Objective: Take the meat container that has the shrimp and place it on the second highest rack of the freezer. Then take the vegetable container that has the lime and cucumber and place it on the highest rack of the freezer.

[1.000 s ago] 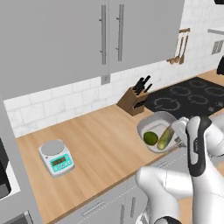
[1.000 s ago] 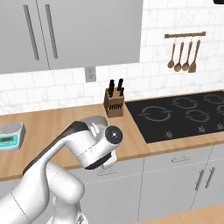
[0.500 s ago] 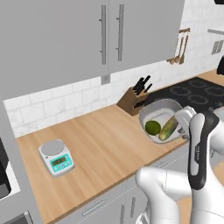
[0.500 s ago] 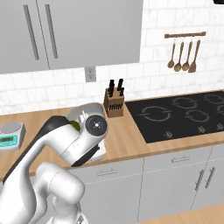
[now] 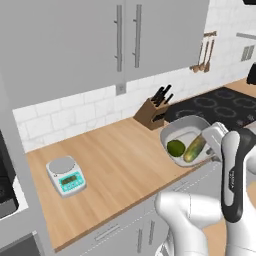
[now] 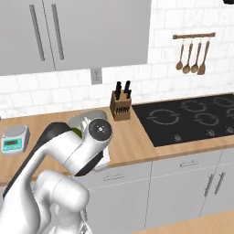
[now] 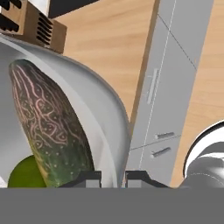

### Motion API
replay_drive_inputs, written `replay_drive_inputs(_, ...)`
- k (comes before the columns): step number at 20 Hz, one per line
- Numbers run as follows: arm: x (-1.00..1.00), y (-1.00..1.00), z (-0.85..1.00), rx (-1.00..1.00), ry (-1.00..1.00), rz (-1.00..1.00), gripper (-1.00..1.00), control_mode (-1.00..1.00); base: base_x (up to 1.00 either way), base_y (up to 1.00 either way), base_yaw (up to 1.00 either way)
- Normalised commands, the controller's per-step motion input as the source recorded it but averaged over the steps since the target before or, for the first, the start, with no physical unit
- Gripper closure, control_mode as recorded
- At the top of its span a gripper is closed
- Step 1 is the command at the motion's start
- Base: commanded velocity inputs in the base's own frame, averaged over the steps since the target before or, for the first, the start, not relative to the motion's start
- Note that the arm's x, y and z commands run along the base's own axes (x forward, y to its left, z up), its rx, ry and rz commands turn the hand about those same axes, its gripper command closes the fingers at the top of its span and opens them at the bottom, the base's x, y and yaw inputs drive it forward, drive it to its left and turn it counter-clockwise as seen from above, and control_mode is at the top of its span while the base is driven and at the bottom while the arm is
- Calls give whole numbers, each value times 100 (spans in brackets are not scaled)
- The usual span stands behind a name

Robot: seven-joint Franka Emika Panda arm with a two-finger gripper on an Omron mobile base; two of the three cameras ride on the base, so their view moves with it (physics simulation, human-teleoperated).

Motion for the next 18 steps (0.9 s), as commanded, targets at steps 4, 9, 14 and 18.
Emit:
replay_drive_inputs(4, 0, 0, 0, 0, 0, 0, 100, 100, -90, 57, 13)
replay_drive_inputs(9, 0, 0, 0, 0, 0, 0, 100, 100, -63, 68, 35)
replay_drive_inputs(14, 0, 0, 0, 0, 0, 0, 100, 100, -48, 76, 44)
replay_drive_inputs(18, 0, 0, 0, 0, 0, 0, 100, 100, -54, 78, 44)
